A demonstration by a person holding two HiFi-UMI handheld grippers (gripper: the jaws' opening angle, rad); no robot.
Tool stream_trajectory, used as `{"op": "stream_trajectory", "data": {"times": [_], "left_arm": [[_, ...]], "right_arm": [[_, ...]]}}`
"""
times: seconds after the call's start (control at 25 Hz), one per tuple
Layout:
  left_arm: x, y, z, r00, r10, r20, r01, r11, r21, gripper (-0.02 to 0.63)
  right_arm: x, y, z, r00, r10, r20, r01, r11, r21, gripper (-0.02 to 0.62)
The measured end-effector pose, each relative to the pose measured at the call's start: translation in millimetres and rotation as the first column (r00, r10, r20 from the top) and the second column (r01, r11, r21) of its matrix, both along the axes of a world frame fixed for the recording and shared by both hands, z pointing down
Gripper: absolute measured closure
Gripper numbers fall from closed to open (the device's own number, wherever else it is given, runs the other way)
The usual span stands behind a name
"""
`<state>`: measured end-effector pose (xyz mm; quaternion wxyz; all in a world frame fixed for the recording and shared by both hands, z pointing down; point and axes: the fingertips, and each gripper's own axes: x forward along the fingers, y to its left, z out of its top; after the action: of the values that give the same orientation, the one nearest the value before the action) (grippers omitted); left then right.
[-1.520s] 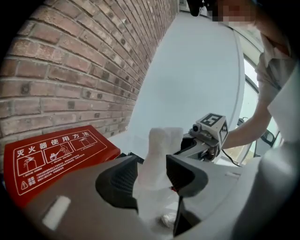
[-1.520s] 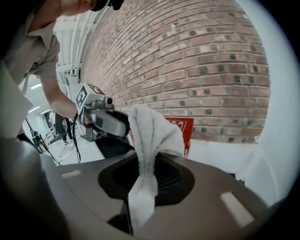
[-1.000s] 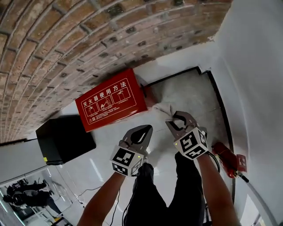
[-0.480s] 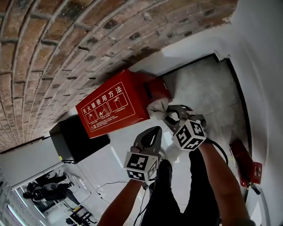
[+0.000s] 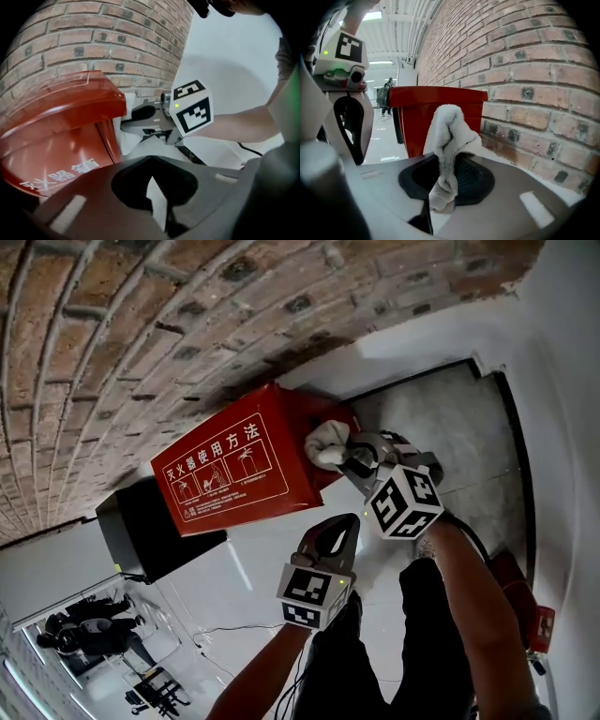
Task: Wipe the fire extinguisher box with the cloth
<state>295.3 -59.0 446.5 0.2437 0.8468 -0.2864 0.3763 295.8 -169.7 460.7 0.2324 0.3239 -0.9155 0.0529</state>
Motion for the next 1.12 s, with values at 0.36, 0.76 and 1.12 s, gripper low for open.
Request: {"op": "stream_trajectory", "data": {"times": [0.36,0.76,1.12], "left_arm": [[11.3,9.6,44.6,0.995,0.086,-0.042,-0.085,0.996,0.013,0.604],[1.1,4.2,111.0,0.981,0.166,-0.095,-0.158,0.983,0.090,0.604],[-4.4,7.6,161.9,0.971,0.207,-0.123,-0.193,0.975,0.113,0.604]], "right_arm": [[8.7,-71.0,-3.2,0.995,0.097,-0.026,-0.094,0.992,0.085,0.500],[21.2,-125.5,17.0,0.981,0.191,-0.045,-0.175,0.954,0.243,0.500],[30.9,-119.2,82.0,0.964,0.245,-0.102,-0.207,0.935,0.289,0.500]]}}
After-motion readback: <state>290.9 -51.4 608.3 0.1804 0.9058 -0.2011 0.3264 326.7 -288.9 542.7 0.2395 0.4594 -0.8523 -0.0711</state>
